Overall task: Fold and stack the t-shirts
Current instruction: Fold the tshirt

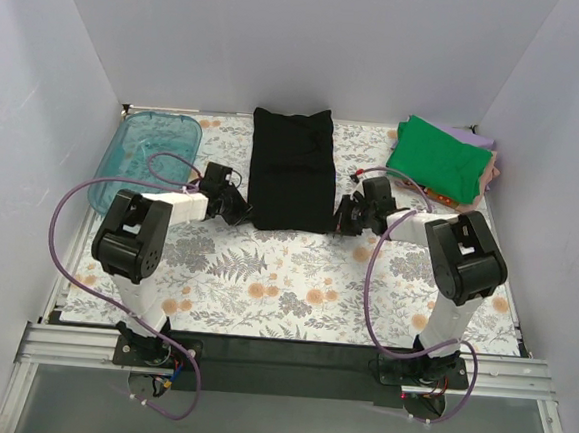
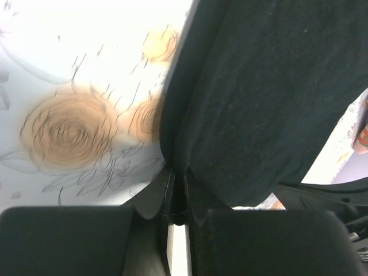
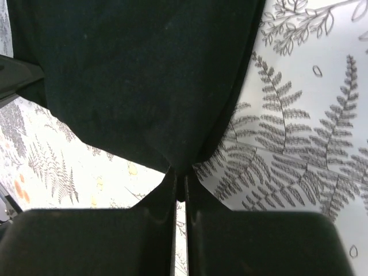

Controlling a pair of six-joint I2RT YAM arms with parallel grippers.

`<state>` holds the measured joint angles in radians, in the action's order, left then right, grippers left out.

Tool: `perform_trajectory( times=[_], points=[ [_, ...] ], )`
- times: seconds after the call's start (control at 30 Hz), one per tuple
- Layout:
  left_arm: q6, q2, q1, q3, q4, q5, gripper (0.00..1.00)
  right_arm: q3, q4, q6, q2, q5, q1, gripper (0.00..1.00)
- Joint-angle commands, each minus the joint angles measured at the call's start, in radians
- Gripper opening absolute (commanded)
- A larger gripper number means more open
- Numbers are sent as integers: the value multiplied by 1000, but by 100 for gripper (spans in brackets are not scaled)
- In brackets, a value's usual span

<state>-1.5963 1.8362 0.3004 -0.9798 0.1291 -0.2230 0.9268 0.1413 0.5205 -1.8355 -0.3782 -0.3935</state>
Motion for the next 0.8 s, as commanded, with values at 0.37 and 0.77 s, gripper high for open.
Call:
perform_trajectory(
  times=[0.37, 0.77],
  points=[
    [-273, -472, 360, 639, 137, 109, 0, -640, -129, 136, 560, 189, -221, 1],
    [-475, -899, 617, 685, 432, 179, 0, -729, -523, 335, 1140, 320, -435, 1]
  ],
)
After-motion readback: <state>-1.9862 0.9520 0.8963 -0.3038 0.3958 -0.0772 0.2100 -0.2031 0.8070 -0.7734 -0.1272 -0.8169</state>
